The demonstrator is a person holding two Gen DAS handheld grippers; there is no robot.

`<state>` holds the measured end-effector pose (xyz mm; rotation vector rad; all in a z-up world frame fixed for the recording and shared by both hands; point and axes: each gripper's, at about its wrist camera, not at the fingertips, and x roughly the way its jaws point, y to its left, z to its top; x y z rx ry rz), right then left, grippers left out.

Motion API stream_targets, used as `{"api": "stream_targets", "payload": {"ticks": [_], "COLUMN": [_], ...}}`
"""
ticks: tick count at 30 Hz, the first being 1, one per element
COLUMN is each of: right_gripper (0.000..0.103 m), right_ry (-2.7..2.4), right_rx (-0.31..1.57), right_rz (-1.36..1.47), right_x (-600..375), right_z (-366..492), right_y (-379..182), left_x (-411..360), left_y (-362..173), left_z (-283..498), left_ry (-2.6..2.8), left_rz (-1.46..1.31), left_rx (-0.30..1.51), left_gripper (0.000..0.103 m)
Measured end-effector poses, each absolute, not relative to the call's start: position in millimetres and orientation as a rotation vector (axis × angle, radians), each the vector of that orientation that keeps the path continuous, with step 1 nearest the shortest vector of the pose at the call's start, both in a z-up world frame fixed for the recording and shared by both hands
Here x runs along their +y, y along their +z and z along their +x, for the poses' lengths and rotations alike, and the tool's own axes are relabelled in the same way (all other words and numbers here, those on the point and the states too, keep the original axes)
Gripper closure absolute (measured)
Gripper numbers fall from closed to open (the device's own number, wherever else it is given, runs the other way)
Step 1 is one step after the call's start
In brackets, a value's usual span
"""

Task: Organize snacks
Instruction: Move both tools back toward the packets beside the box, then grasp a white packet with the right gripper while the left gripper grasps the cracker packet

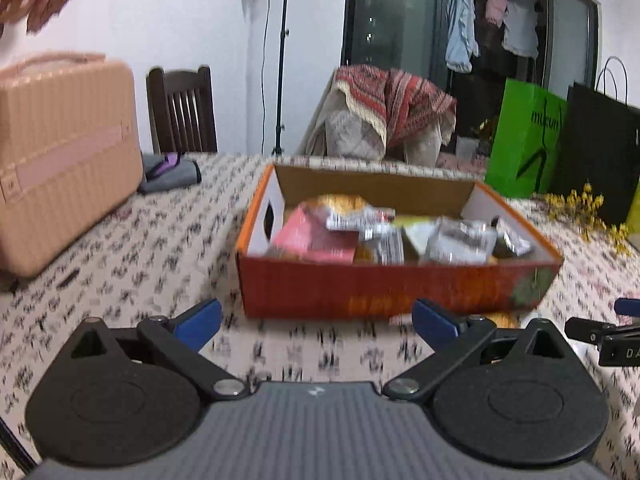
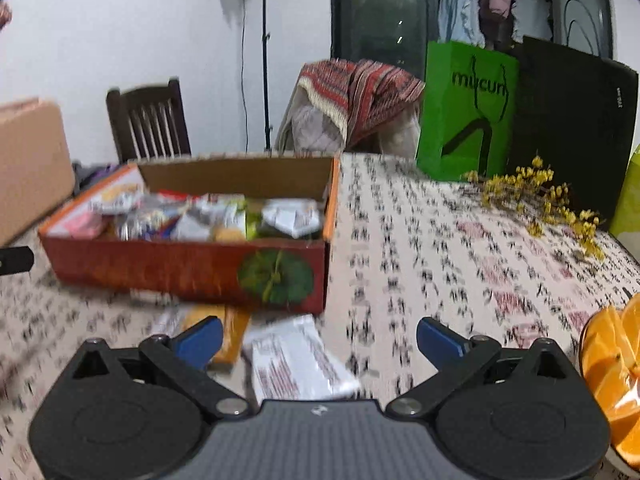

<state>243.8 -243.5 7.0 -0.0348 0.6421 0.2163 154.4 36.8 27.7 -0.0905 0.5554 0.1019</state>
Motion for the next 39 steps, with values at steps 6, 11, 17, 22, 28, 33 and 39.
{"api": "stream_targets", "payload": {"ticks": [6, 11, 17, 22, 28, 33, 39], "right_gripper": [0.000, 0.000, 0.000, 0.000, 0.004, 0.016, 0.047], "right_ry": [0.219, 0.223, 0.222, 0.242, 0.277, 0.308, 0.330], "right_rx": [0.695, 0.720, 0.742, 0.735, 0.769, 0.766, 0.720], "right_rz": [-0.065, -0.082, -0.100, -0.101, -0.119, -0.063, -0.023], "right_x": [-244, -245, -247, -247, -236, -234, -241], "right_z": [240, 241, 244, 249, 267, 275, 269], "right_y": [-9, -15, -21, -22, -25, -30, -27], "left_x": [37, 38, 44, 43, 46, 48, 48], "left_y": [7, -11, -15, -15, -15, -15, -15], "left_z": [145, 145, 148, 148, 147, 147, 147], "left_ry": [0.081, 0.065, 0.055, 0.047, 0.045, 0.044, 0.039], "left_rz": [-0.109, -0.124, -0.167, -0.166, -0.192, -0.201, -0.201], "left_rx": [0.602, 0.598, 0.599, 0.597, 0.584, 0.587, 0.589], "left_gripper": [0.000, 0.000, 0.000, 0.000, 0.000, 0.000, 0.000]}}
